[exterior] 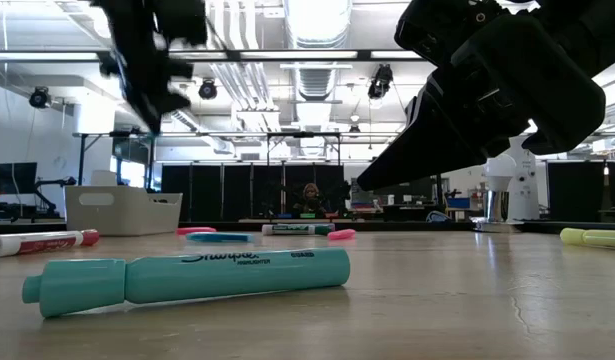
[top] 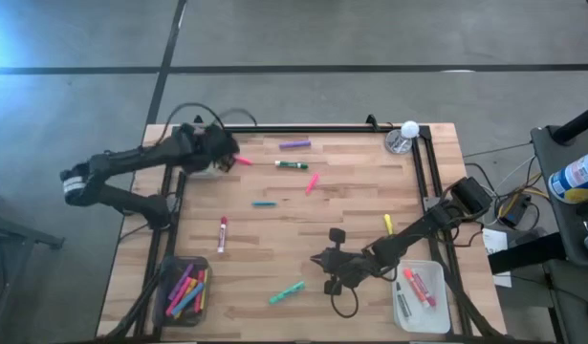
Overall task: Pick & Place Markers
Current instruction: Put the bottom blue pen into the gray bin, then put the left yellow highlighter pen into the black bin
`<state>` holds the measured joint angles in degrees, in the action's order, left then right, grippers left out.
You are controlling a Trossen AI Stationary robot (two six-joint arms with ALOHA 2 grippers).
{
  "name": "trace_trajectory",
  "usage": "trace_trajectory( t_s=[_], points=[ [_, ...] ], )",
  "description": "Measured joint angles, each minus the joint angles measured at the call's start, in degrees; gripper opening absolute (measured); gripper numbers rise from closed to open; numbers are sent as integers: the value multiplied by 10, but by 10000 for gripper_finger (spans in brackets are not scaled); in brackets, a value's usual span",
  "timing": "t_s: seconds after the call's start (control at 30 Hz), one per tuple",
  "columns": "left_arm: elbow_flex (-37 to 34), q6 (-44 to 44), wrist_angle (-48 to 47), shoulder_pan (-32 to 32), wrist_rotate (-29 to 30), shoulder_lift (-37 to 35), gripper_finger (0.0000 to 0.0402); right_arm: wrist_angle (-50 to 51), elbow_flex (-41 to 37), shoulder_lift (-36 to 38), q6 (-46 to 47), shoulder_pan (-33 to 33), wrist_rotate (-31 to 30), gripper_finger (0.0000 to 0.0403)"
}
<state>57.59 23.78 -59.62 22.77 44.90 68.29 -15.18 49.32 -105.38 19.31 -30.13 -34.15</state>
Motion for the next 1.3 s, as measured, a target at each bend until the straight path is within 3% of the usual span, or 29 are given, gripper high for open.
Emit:
trace_trajectory(
  t_s=[0.13, 0.27, 0.5, 0.73, 0.93, 1.03, 1.17, 1.3],
  points=[
    [-66, -74, 160, 137, -87, 19, 0, 0, 0, 0, 0, 0, 1, 13],
    [-110, -92, 240, 209, -129, 56, 0, 0, 0, 0, 0, 0, 1, 13],
    [-131, -101, 256, 222, -107, 102, 31, 0, 0, 0, 1, 0, 1, 13],
    [-131, -120, 245, 216, -105, 66, 75, 0, 0, 0, 2, 0, -6, 13],
    [-147, -120, 259, 166, -164, -39, 70, 15, -1, 20, 11, -1, -11, 13],
    [-180, -114, 306, 105, -200, -108, 54, 63, -1, 51, 35, -7, -50, 13],
    [-258, -112, 438, 2, -223, -197, 28, 181, -2, 111, 124, -14, -83, 13],
    [-364, -118, 660, -103, -250, -252, 5, 331, -2, 174, 249, -14, -88, 13]
  ],
)
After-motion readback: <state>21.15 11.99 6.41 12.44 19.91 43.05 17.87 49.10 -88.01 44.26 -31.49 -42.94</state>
